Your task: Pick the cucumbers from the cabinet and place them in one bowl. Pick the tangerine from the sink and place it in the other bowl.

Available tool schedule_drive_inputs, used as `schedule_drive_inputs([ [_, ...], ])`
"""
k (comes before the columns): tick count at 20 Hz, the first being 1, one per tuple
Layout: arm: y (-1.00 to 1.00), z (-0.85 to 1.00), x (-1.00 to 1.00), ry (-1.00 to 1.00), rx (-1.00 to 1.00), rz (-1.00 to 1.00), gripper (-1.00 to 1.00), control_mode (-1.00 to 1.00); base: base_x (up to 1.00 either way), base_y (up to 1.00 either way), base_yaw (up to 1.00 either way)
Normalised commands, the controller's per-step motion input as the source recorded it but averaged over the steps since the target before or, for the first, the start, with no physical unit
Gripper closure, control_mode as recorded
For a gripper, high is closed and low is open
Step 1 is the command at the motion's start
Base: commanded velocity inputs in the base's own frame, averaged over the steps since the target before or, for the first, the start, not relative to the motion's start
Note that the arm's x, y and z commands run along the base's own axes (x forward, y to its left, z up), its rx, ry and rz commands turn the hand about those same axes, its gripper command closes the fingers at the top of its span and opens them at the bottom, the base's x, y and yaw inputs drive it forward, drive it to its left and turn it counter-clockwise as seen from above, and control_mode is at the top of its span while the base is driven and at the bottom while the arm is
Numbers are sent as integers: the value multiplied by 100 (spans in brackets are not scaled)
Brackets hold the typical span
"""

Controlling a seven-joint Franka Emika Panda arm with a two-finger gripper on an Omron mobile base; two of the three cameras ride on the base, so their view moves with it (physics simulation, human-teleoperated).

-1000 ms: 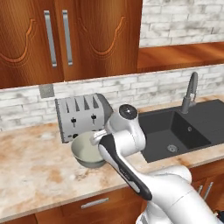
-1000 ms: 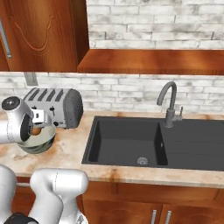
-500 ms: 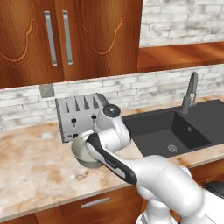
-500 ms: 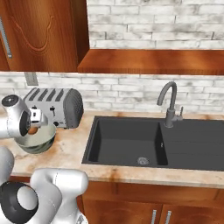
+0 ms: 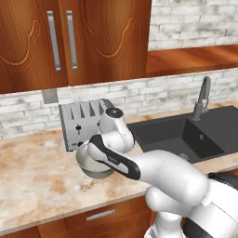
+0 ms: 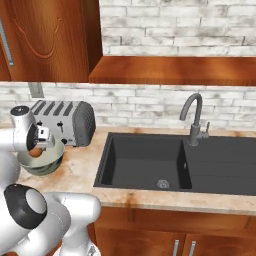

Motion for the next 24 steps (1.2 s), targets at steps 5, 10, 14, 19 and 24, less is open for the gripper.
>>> schedule_drive_inputs([
  [5, 16, -13, 0, 0, -2, 0, 100, -100, 0, 0, 0],
  [10, 0, -14, 0, 0, 0, 0, 100, -100, 0, 0, 0],
  [14, 0, -32, 11, 0, -3, 0, 100, -100, 0, 0, 0],
  [19, 0, -3, 17, 0, -2, 0, 100, -100, 0, 0, 0],
  [24, 0, 0, 25, 0, -1, 0, 100, -100, 0, 0, 0],
])
